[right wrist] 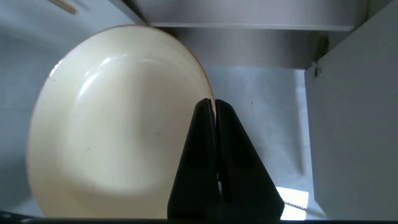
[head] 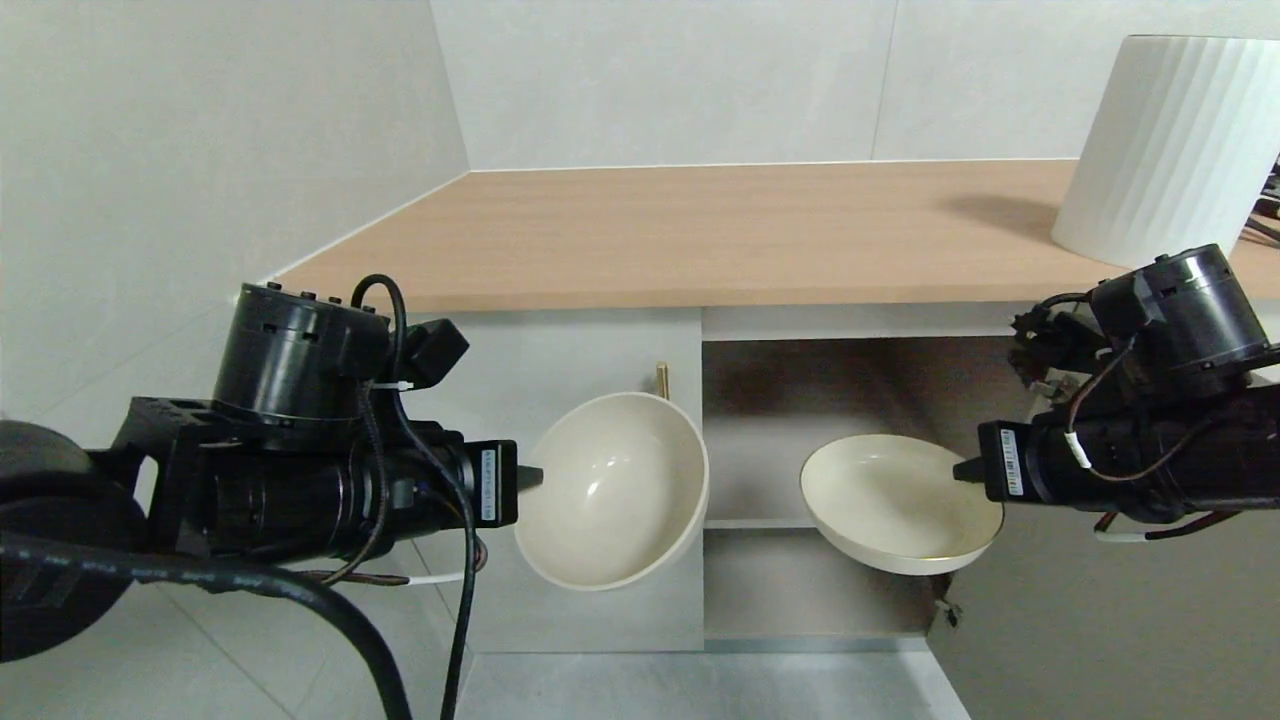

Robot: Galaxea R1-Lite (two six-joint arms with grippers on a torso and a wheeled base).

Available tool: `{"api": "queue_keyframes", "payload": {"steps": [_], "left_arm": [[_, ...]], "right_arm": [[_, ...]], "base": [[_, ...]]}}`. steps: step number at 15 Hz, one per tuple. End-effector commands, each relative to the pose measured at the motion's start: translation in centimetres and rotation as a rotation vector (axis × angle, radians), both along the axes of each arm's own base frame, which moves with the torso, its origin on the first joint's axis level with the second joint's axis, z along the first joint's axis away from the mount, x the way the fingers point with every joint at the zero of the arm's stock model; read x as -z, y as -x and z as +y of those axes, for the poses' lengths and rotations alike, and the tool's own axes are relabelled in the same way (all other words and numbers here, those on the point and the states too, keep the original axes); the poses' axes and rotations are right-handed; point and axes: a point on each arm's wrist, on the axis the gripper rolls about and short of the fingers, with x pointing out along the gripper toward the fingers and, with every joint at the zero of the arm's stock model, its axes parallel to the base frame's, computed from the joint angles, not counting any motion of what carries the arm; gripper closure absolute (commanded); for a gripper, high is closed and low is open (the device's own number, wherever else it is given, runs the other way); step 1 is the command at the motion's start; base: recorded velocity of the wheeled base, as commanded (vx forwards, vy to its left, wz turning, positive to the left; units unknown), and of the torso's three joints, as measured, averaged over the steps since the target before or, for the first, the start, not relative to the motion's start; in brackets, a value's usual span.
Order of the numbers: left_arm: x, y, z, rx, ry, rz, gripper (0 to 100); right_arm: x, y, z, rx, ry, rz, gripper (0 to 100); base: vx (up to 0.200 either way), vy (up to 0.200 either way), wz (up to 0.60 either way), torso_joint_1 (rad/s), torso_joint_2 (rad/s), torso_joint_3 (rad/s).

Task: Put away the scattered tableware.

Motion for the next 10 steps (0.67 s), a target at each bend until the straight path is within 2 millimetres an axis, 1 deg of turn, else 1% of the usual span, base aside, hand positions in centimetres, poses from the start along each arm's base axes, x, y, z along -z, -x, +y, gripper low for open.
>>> {"api": "queue_keyframes", "payload": {"steps": [1,3,7,8,9,10], "left_arm": [[0.2,0.0,-0.2,0.006,-0.003,0.006,100],[0.1,0.0,-0.2,0.006,-0.002,0.004,100],[0.2,0.0,-0.2,0.006,-0.004,0.008,100],[0.2,0.0,-0.3,0.012,-0.004,0.01,100],[0.7,0.2,-1.0,0.037,-0.015,0.032,100],[0.9,0.3,-1.3,0.046,-0.023,0.044,100]], "right_arm": [[0.1,-0.2,0.0,0.001,-0.001,-0.002,100],[0.3,-0.3,-0.1,0.008,0.002,0.003,100],[0.6,-0.7,0.0,0.015,0.01,0.012,100],[1.0,-1.0,0.1,0.021,0.02,0.022,100],[1.8,-1.8,0.4,0.028,0.034,0.034,100],[2.3,-2.1,0.6,0.032,0.04,0.04,100]], "base": [[0.0,0.0,0.0,-0.071,0.39,0.3],[0.0,0.0,0.0,-0.039,0.17,0.141],[0.0,0.0,0.0,-0.008,0.02,0.012],[0.0,0.0,0.0,0.0,0.0,0.0],[0.0,0.0,0.0,0.0,0.0,0.0],[0.0,0.0,0.0,0.0,0.0,0.0]]}}
